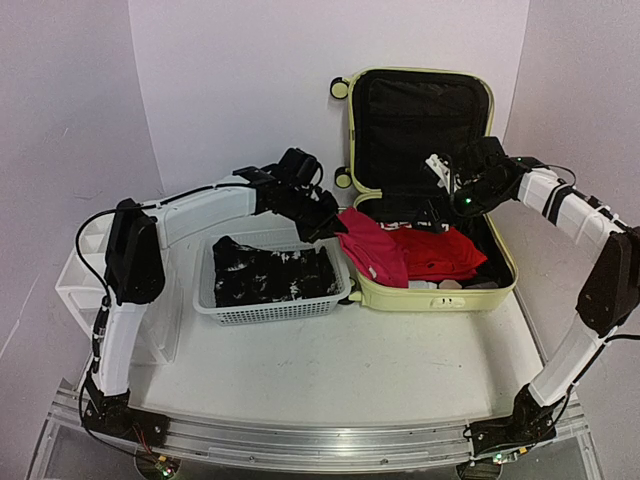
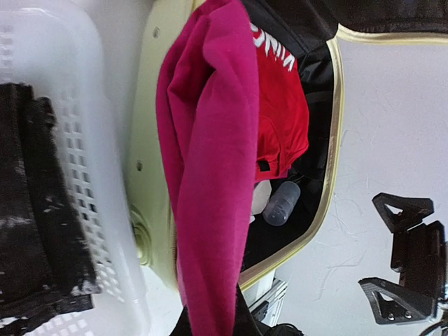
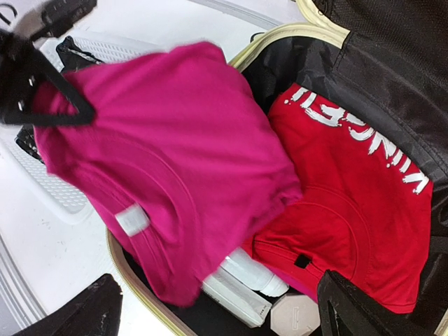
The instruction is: Open, take out, and arrange the luggage
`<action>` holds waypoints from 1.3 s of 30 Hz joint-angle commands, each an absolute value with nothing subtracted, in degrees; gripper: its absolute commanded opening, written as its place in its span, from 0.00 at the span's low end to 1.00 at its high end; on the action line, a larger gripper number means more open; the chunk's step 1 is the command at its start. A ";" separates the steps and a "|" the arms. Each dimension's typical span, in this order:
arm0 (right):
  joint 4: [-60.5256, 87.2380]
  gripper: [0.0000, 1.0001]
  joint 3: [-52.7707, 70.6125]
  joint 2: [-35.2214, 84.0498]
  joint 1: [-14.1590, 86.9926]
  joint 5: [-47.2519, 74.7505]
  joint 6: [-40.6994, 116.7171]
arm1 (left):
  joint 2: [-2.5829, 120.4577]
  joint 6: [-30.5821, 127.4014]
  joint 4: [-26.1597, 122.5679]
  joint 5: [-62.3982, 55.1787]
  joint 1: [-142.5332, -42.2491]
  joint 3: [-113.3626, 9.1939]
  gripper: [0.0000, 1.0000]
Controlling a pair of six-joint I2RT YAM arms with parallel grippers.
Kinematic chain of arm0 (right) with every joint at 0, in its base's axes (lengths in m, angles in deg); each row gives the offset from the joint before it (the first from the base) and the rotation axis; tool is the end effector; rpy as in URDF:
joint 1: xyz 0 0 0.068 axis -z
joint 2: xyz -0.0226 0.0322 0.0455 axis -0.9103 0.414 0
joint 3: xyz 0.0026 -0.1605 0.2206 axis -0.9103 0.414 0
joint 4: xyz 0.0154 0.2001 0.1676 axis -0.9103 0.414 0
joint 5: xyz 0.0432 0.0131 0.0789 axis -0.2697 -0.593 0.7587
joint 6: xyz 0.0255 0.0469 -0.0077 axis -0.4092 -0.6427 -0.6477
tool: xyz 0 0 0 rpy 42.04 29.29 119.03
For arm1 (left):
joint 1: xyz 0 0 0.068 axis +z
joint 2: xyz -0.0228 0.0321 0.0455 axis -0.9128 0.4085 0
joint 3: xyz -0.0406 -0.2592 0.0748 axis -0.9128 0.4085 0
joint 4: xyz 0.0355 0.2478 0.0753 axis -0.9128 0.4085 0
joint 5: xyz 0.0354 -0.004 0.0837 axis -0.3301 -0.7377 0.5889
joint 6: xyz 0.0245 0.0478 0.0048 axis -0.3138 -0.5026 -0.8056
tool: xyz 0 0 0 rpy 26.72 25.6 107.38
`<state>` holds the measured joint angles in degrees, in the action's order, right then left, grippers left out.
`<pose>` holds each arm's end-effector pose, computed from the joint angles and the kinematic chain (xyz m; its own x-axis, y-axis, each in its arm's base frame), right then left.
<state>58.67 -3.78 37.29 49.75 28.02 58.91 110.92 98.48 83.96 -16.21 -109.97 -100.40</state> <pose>0.3375 0.1093 0.3287 -0.6149 -0.4086 -0.6745 -0.6449 0.7527 0.1320 0.3591 -0.3654 0.2836 -0.9650 -0.2103 -0.1569 -0.0101 0.6274 -0.7786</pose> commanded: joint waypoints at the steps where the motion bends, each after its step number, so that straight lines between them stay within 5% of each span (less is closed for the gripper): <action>1: 58.47 0.98 -5.91 35.86 49.71 29.59 58.45 | 101.71 95.69 83.33 -19.06 -107.42 -95.47 0.00; 21: 61.70 0.98 -5.97 34.85 48.52 30.45 59.06 | 78.06 93.03 62.68 -12.46 -100.37 -50.69 0.00; 32: 62.76 0.98 -5.11 34.46 46.70 30.07 59.67 | 70.68 74.82 56.82 -2.24 -99.12 -36.11 0.00; 39: 63.47 0.98 -6.33 35.61 46.15 29.91 60.07 | 65.81 76.25 56.81 1.54 -99.11 -31.17 0.00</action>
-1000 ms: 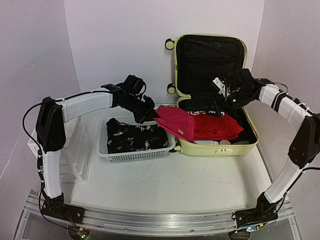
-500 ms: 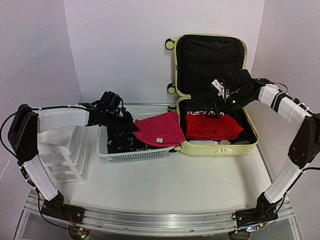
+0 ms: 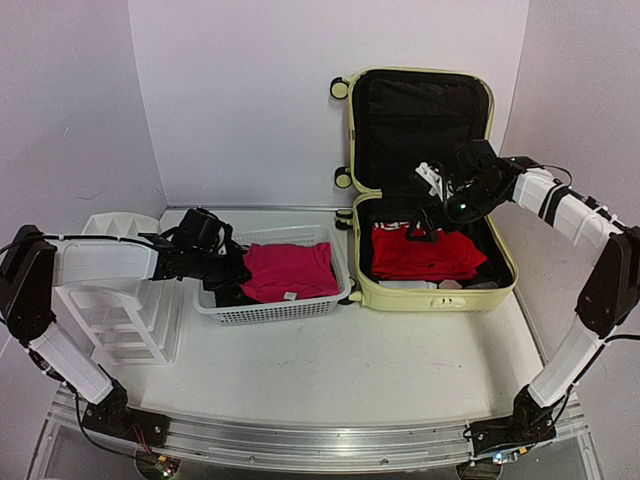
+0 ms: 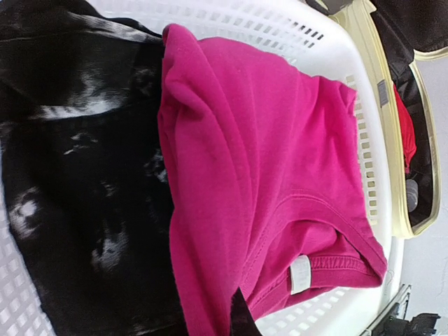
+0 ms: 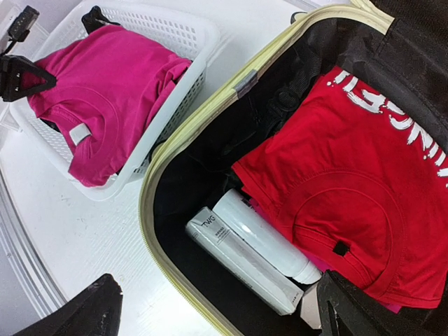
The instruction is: Open, take out, and arrange the luggage
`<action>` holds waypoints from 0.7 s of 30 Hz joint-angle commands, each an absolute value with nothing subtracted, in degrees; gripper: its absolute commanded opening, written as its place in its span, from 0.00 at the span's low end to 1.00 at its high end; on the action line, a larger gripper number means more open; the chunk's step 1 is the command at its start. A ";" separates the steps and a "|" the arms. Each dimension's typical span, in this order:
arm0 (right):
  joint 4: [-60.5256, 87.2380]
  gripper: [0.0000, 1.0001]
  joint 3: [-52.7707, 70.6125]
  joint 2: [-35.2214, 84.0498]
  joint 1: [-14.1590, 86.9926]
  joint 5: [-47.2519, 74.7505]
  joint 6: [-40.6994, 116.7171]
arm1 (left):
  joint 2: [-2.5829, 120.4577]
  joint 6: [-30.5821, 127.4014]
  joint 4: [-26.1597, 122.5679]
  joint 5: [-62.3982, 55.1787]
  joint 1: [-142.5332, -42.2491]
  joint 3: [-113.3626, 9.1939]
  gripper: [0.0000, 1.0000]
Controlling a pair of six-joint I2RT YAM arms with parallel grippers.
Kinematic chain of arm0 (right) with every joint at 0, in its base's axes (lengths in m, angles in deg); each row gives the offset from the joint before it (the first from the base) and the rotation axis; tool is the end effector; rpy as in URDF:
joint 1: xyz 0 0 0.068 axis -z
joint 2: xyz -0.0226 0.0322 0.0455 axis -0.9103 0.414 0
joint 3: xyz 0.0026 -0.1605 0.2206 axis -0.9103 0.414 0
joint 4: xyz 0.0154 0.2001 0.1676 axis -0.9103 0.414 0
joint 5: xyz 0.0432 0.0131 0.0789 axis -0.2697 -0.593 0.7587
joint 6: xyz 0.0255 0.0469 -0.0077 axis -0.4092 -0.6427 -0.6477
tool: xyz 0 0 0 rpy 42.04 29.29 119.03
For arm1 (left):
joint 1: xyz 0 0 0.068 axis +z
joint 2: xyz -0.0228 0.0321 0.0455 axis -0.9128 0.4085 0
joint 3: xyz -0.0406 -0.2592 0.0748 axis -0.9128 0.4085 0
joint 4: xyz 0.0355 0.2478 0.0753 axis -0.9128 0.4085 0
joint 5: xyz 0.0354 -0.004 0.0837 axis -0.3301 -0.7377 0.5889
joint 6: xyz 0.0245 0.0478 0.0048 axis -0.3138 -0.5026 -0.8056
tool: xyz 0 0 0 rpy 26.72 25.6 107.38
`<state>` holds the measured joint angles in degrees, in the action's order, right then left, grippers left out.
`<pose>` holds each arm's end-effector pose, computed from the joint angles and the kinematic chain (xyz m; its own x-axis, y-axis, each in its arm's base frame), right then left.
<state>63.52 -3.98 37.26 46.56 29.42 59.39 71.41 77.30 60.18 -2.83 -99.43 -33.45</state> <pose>0.3236 0.1262 0.3249 -0.6326 -0.4618 -0.6218 -0.6884 0.7032 0.1781 0.2680 -0.1832 0.2124 -0.8483 -0.2098 -0.4862 0.0987 0.8395 -0.5343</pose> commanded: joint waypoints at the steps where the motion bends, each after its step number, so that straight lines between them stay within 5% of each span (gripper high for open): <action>1: 63.47 0.98 -6.28 35.66 46.08 29.92 60.15 | 64.83 76.44 56.81 2.09 -99.11 -30.31 0.00; 21: 63.47 0.98 -6.37 37.47 44.91 30.00 60.27 | 61.71 78.41 57.18 7.73 -99.11 -22.72 0.00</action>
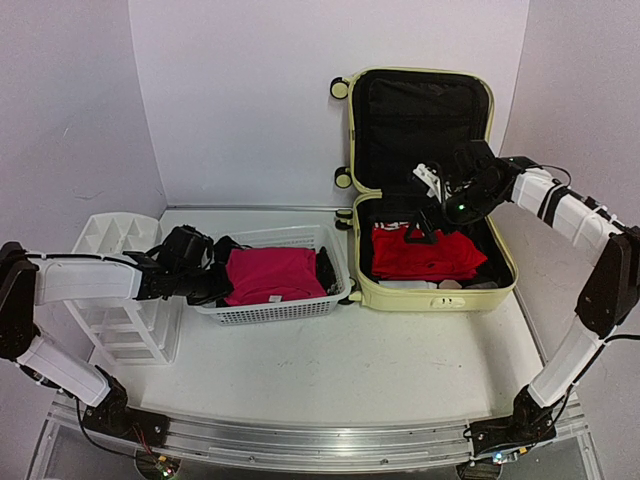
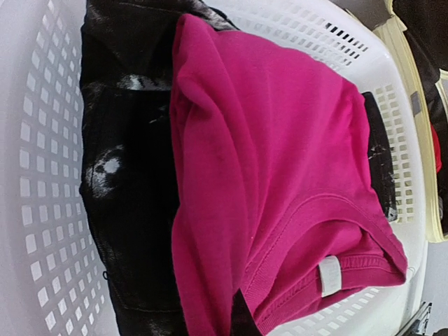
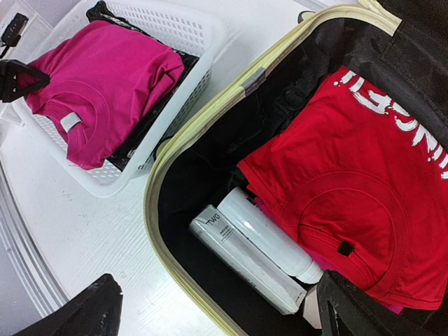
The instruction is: Open, take out, and arrange the luggage
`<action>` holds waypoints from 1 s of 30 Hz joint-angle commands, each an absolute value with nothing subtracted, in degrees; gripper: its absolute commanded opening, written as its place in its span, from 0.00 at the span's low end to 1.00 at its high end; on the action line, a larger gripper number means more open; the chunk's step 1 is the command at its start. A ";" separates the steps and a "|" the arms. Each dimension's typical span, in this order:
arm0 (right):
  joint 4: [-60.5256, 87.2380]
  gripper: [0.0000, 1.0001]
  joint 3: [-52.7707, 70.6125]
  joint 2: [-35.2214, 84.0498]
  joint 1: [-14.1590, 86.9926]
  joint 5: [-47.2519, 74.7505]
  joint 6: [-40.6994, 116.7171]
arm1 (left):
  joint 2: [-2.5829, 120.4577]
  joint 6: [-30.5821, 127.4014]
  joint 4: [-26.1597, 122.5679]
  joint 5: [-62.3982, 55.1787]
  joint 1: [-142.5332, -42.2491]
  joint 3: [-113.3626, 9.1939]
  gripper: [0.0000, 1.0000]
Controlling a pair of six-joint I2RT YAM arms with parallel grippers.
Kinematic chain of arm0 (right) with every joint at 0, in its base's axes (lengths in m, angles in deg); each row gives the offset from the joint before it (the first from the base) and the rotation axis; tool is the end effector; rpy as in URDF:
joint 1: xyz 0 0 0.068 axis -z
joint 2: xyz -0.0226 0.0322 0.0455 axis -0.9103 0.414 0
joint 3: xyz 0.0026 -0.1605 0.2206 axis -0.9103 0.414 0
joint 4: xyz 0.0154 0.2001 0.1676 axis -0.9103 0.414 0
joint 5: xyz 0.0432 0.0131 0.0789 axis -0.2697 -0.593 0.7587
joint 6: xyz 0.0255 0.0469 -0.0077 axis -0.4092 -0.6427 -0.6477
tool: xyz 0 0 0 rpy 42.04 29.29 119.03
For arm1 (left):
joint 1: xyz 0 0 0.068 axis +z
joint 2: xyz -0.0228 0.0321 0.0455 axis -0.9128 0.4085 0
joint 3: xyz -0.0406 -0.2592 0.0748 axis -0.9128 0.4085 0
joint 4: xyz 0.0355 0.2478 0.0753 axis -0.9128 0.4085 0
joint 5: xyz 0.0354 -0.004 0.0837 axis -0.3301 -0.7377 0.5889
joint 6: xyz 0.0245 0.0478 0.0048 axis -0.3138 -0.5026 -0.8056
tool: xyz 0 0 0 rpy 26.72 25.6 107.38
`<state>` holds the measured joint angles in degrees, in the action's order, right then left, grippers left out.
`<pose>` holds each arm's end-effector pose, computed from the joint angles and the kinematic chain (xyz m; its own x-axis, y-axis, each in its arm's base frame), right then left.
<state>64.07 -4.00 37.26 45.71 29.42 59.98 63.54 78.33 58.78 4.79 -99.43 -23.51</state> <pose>0.3209 0.1307 0.3244 -0.6238 -0.4802 -0.6166 -0.7036 0.6885 0.1756 0.2372 -0.1571 0.1990 -0.8057 -0.2609 -0.5317 0.0230 0.8833 -0.4683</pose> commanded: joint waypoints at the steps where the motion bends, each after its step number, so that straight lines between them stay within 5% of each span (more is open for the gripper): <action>1: 63.39 0.98 -6.48 37.73 44.64 30.46 60.14 | 61.56 79.03 57.52 7.54 -99.11 -22.42 0.02; 6: 63.05 0.98 -9.38 41.29 40.90 25.70 54.97 | 59.31 78.03 75.46 10.87 -99.40 -29.27 0.43; 12: 65.59 0.98 -15.35 47.38 39.56 16.42 39.29 | 56.63 74.40 92.22 14.49 -100.70 -42.73 0.80; 20: 68.70 0.98 -16.53 49.37 40.54 10.98 38.42 | 67.43 67.22 92.32 7.09 -100.70 -54.00 0.75; 30: 81.70 0.86 -26.87 60.66 43.92 16.14 67.78 | 80.60 53.19 92.59 -6.56 -100.70 -72.45 0.77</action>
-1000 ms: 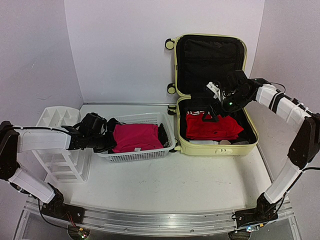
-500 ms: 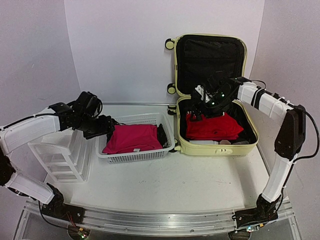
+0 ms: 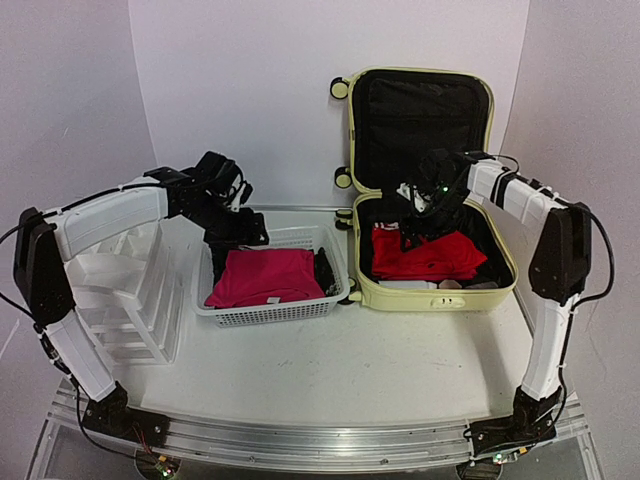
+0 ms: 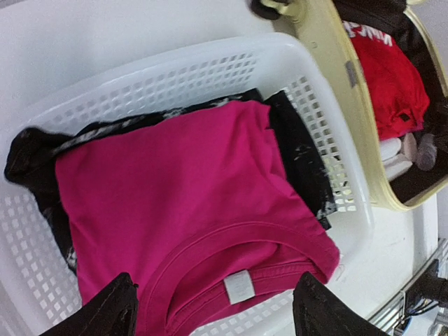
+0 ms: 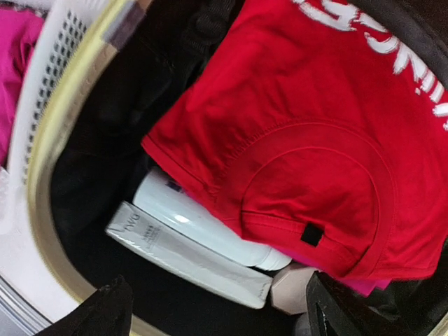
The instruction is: Open, take out, and arrange the luggage
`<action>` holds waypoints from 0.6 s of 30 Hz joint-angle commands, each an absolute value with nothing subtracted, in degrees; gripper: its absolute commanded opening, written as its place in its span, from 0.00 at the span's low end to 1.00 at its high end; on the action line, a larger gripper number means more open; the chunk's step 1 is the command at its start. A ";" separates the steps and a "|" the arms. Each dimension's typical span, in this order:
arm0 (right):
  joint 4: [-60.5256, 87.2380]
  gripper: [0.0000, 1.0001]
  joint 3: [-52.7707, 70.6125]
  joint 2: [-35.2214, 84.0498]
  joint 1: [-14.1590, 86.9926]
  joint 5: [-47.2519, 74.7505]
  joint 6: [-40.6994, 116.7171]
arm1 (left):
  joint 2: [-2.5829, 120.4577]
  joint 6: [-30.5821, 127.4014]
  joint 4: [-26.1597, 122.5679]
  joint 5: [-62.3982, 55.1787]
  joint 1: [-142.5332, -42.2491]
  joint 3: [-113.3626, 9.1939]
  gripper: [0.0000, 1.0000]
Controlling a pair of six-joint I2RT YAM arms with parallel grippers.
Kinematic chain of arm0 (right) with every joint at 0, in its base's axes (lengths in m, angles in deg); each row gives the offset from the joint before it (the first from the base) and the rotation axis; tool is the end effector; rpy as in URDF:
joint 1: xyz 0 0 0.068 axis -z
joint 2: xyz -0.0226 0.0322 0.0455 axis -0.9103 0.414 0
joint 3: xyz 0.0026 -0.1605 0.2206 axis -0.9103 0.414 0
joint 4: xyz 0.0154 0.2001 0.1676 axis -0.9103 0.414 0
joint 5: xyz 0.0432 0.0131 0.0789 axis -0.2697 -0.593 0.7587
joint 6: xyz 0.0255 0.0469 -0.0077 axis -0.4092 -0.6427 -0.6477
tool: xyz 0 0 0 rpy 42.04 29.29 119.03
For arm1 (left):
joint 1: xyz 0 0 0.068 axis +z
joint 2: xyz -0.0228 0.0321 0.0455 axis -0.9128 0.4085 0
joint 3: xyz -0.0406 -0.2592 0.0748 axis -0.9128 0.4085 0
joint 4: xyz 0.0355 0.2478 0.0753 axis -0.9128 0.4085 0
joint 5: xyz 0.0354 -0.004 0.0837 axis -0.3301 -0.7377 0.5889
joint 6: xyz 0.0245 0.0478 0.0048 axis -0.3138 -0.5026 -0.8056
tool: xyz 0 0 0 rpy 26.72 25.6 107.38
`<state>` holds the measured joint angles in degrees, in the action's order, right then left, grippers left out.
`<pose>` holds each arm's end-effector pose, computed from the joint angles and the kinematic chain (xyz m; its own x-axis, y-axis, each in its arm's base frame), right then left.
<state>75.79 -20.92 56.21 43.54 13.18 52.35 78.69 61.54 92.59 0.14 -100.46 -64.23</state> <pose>0.3784 0.1576 0.2816 -0.8124 -0.4684 -0.3473 -0.5209 0.8506 0.0712 0.2959 -0.2073 0.3017 -0.8511 0.0804 -0.5187 0.2738 0.9111 -0.3081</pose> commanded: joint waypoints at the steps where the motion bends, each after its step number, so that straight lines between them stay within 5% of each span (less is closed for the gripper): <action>1: 81.72 0.86 -27.95 61.75 43.92 16.99 69.84 | 81.59 51.88 92.96 -7.23 -100.70 -73.74 0.77; 9: 78.54 0.79 -26.54 64.88 43.74 21.93 96.01 | 87.48 47.52 100.36 -8.21 -100.48 -81.04 0.77; 18: 71.83 0.83 -24.61 68.81 42.78 24.03 103.55 | 93.65 46.92 108.23 -7.93 -100.32 -88.62 0.77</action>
<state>77.05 -25.81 68.45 43.59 21.86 97.86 92.24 48.62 103.19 -7.71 -100.46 -82.98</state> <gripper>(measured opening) 0.825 0.768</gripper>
